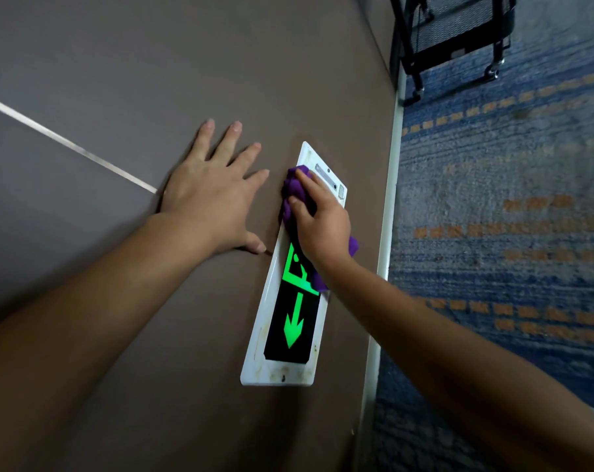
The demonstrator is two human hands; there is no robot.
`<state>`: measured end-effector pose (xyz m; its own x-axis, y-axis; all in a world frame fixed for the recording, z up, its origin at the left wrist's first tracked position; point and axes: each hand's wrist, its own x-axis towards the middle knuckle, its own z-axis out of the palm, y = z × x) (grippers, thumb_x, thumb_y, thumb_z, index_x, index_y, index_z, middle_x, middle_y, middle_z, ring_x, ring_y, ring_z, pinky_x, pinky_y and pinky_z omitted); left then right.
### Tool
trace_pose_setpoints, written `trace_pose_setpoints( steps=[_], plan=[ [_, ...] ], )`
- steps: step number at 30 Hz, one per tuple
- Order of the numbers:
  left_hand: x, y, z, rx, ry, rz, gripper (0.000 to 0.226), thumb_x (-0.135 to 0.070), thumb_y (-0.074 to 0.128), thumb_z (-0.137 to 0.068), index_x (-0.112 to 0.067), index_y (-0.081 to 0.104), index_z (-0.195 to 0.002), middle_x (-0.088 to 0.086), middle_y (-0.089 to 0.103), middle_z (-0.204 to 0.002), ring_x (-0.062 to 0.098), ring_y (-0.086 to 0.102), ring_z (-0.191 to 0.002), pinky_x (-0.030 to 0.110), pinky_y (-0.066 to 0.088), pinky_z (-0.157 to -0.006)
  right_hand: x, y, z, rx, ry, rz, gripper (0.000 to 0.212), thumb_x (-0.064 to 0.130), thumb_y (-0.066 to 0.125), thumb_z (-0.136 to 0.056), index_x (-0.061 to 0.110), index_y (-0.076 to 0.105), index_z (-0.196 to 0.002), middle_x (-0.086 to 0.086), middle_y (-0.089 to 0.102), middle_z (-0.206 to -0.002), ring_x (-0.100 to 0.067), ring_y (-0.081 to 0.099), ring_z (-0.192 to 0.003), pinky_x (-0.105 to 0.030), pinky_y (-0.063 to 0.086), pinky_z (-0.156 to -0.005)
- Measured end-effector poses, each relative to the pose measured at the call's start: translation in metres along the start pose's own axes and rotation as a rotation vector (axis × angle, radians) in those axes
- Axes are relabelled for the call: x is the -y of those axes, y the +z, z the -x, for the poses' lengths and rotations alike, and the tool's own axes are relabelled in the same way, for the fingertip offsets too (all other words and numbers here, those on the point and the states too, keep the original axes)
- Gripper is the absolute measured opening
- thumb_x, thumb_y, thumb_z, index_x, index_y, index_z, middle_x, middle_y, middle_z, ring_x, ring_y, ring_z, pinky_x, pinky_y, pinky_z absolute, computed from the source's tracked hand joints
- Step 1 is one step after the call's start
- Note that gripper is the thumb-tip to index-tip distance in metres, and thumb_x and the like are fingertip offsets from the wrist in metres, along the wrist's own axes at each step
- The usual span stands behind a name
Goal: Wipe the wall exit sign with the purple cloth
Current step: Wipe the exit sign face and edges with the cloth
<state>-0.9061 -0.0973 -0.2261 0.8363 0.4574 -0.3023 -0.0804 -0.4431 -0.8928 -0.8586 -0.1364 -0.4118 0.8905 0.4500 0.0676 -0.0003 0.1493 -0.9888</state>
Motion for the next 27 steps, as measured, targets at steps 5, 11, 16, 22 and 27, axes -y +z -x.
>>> trace_pose_setpoints(
  steps=[5,11,16,22,27],
  plan=[
    [0.0,-0.001,-0.001,0.009,0.008,-0.013,0.121,-0.098,0.036,-0.069,-0.028,0.01,-0.164,0.005,-0.002,-0.174,0.036,-0.015,-0.159,0.058,-0.006,-0.127,-0.007,0.002,0.026,0.013,-0.008,-0.032,0.05,0.025,0.064,-0.099,0.038,0.054,-0.147,0.013,0.048,-0.157,-0.008,0.043,-0.145,-0.017,0.031,-0.105],
    [-0.002,0.0,-0.002,0.008,0.001,-0.006,0.122,-0.096,0.042,-0.07,-0.026,0.009,-0.164,0.004,-0.004,-0.174,0.034,-0.015,-0.159,0.059,-0.007,-0.127,-0.004,0.003,0.002,0.006,-0.007,-0.035,0.049,0.026,0.064,-0.099,0.038,0.056,-0.145,0.015,0.05,-0.156,-0.007,0.043,-0.144,-0.021,0.037,-0.105],
    [-0.002,-0.001,-0.007,0.016,0.02,0.025,0.125,-0.095,0.048,-0.068,-0.024,0.013,-0.164,0.003,0.0,-0.174,0.033,-0.012,-0.16,0.06,-0.006,-0.126,0.006,0.001,-0.036,-0.011,0.08,-0.063,0.048,0.023,0.064,-0.098,0.03,0.058,-0.145,0.008,0.057,-0.151,-0.012,0.049,-0.14,-0.01,0.029,-0.096],
    [-0.003,-0.002,-0.005,0.024,0.024,0.016,0.123,-0.094,0.047,-0.07,-0.023,0.012,-0.164,0.004,-0.001,-0.174,0.034,-0.012,-0.16,0.061,-0.006,-0.126,0.007,0.003,0.002,0.002,0.056,-0.059,0.052,0.023,0.063,-0.1,0.033,0.052,-0.15,0.009,0.048,-0.158,-0.012,0.041,-0.147,-0.019,0.032,-0.11],
    [-0.004,-0.003,-0.006,0.037,0.026,-0.008,0.123,-0.092,0.047,-0.072,-0.02,0.008,-0.164,0.004,-0.003,-0.174,0.035,-0.014,-0.159,0.063,-0.007,-0.125,0.002,0.016,0.039,0.003,0.019,-0.033,0.052,0.026,0.057,-0.104,0.038,0.044,-0.154,0.011,0.039,-0.164,-0.013,0.029,-0.155,-0.04,0.032,-0.123]
  ],
)
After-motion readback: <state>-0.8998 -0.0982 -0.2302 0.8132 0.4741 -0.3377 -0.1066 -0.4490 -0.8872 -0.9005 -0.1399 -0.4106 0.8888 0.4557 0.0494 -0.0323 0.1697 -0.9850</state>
